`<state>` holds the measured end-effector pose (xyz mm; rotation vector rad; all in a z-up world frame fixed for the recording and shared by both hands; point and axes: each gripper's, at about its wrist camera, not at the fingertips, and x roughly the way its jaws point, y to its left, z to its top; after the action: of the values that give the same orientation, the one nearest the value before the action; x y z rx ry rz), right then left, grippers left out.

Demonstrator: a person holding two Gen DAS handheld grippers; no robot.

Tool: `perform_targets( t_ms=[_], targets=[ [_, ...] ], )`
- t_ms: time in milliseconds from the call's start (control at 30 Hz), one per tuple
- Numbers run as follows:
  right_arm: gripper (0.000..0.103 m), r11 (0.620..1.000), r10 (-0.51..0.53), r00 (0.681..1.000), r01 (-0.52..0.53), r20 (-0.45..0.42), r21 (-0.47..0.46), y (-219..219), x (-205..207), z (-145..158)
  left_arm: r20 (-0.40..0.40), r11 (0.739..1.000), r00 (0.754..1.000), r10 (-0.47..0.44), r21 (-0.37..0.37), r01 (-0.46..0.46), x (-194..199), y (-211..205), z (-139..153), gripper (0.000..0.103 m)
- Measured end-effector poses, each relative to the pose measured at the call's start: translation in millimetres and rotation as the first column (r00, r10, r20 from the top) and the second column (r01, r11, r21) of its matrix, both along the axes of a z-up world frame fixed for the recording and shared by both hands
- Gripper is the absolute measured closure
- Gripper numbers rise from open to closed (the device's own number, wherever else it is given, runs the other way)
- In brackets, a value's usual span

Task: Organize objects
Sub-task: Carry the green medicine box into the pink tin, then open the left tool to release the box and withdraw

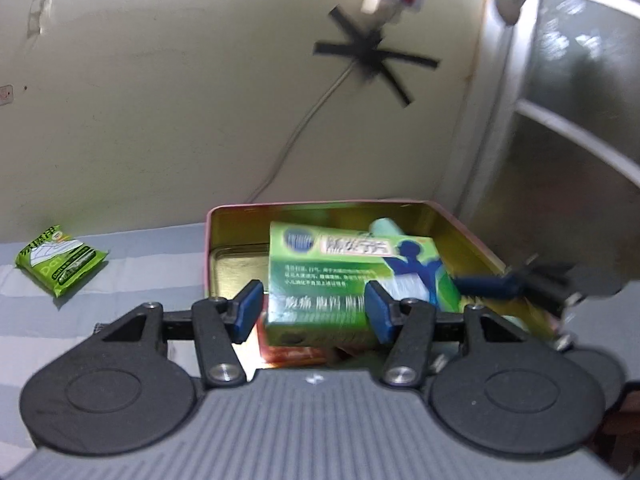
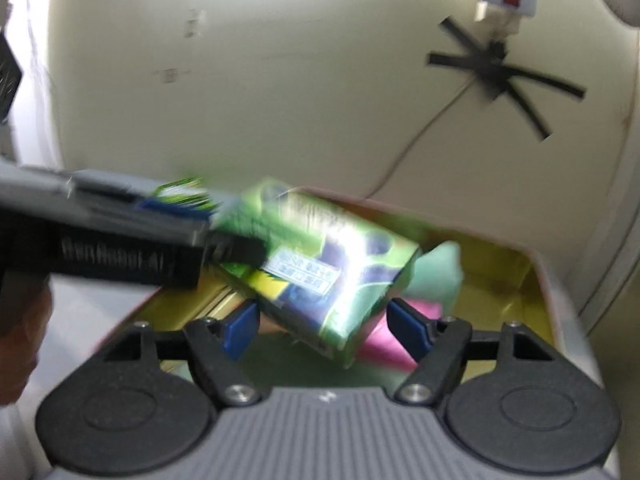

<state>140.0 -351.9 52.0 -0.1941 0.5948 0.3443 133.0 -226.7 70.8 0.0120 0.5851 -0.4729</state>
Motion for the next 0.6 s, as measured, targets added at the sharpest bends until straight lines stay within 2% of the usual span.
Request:
perform_targets(
  t_ms=[67,167,300,600],
  targets=[
    [0.029,1.000,-0.025,0.999,0.026,0.022,-0.014,-4,8,0,-0.011,0.999,0.999,0.032,0.034,-0.032,8,-3,-8,0.044],
    [0.030,0.999,-0.022,0.999,0.021,0.033,0.025,-12,1,-4,-0.039,0.999,0.998,0.048,0.014,-0.047,9,5,-14,0.045],
    [0.030,0.999,-0.030,0.999,0.028,0.044,0.041,-20,-22,-10,-0.026,0.997,0.998,0.057,0.052,-0.055,-3,8,-15,0.045],
    [0.030,0.984,-0.080,0.996,0.071,0.048,0.164,-35,-68,-10,0.030,0.994,0.999,0.044,0.100,-0.047,-46,10,-7,0.045]
  ],
)
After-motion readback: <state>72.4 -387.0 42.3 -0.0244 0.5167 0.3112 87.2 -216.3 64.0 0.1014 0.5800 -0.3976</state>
